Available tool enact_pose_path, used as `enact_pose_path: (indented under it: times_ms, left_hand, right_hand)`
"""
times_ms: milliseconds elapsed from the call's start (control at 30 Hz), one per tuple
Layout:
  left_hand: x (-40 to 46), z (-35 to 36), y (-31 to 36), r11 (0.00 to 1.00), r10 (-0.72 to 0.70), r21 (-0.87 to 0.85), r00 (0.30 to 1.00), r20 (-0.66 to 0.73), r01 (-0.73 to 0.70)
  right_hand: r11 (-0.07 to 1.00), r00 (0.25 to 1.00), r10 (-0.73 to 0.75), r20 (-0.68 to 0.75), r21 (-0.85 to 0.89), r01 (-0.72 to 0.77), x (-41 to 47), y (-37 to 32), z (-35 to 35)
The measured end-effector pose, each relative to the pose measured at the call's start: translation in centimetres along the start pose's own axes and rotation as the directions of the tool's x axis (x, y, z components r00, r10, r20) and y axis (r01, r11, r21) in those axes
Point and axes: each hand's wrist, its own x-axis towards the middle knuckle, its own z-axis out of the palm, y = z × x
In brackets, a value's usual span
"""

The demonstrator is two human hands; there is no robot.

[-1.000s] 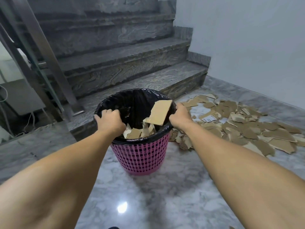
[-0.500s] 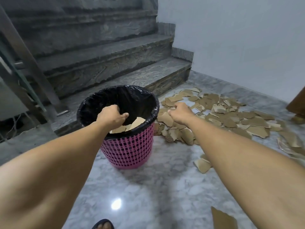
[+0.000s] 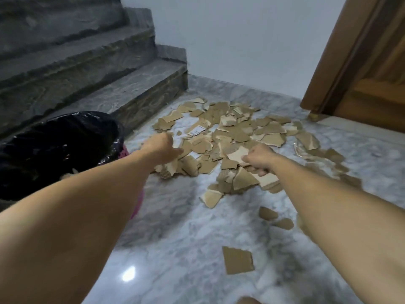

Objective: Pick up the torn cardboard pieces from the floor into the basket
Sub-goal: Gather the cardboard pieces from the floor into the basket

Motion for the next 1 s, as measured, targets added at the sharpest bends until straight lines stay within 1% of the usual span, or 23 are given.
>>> enact_pose_path:
  times_ms: [67, 167, 233, 333, 367, 400, 467, 533, 633, 733, 800, 867, 933, 1000]
  left_hand:
    - [0.6, 2.3, 1.4, 0.998, -0.004, 0.066, 0.995, 0.098, -0.002]
    - [1.3, 6.5, 3.1, 0.994, 0.047, 0.084, 0.973, 0.226, -0.068]
    - [0.9, 9.6, 4.0, 0.987, 0.067, 0.119, 0.957, 0.284, -0.105]
    - [0.0, 15.0, 4.5, 0.991, 0.081, 0.066, 0.916, 0.393, -0.116]
    - [-0.5, 17.1, 4.7, 0.987, 0.109, 0.060, 0.890, 0.442, -0.151]
    - [-1.1, 19.0, 4.9, 0.972, 0.156, 0.081, 0.866, 0.475, -0.219]
    - [-2.3, 22.7, 5.3, 0.916, 0.247, 0.148, 0.814, 0.526, -0.373]
    - [-3.4, 25.2, 5.6, 0.857, 0.306, 0.190, 0.769, 0.561, -0.479]
    - [-4.2, 28.4, 5.9, 0.775, 0.373, 0.235, 0.725, 0.579, -0.587]
    - [-4.5, 30.5, 6.0, 0.747, 0.439, 0.220, 0.714, 0.545, -0.627]
    - [-3.9, 30.8, 6.2, 0.749, 0.461, 0.214, 0.725, 0.512, -0.628]
    - [-2.6, 30.6, 6.4, 0.776, 0.453, 0.203, 0.752, 0.479, -0.596]
    - [-1.2, 30.1, 6.6, 0.805, 0.427, 0.212, 0.790, 0.440, -0.553]
    - [0.2, 29.7, 6.8, 0.840, 0.385, 0.219, 0.829, 0.406, -0.497]
  right_hand:
    - [0.999, 0.999, 0.041, -0.009, 0.011, -0.041, 0.4, 2.6, -1.0]
    - [0.993, 0.993, 0.118, 0.014, 0.021, -0.119, 1.7, 6.9, -1.4]
    - [0.987, 0.987, 0.152, 0.054, -0.053, -0.149, 2.7, 9.6, -0.5]
    - [0.971, 0.978, 0.183, 0.101, -0.176, -0.164, 3.4, 13.0, 1.7]
    - [0.960, 0.975, 0.196, 0.103, -0.225, -0.169, 3.6, 14.2, 2.6]
    - [0.946, 0.972, 0.211, 0.105, -0.272, -0.176, 3.7, 15.2, 3.4]
    - [0.928, 0.968, 0.227, 0.110, -0.325, -0.181, 4.2, 17.3, 4.9]
    - [0.926, 0.974, 0.203, 0.103, -0.345, -0.156, 4.7, 18.9, 5.8]
    - [0.907, 0.985, 0.157, 0.071, -0.406, -0.116, 5.1, 20.8, 6.9]
    - [0.874, 0.991, 0.127, 0.036, -0.476, -0.095, 5.6, 22.3, 7.8]
    - [0.901, 0.994, 0.110, 0.011, -0.424, -0.095, 6.2, 22.8, 7.9]
    - [0.929, 0.994, 0.109, 0.001, -0.356, -0.101, 6.8, 22.9, 7.8]
    - [0.932, 0.995, 0.100, 0.013, -0.351, -0.089, 7.2, 23.0, 7.7]
    - [0.919, 0.997, 0.072, 0.029, -0.391, -0.055, 7.5, 22.9, 7.5]
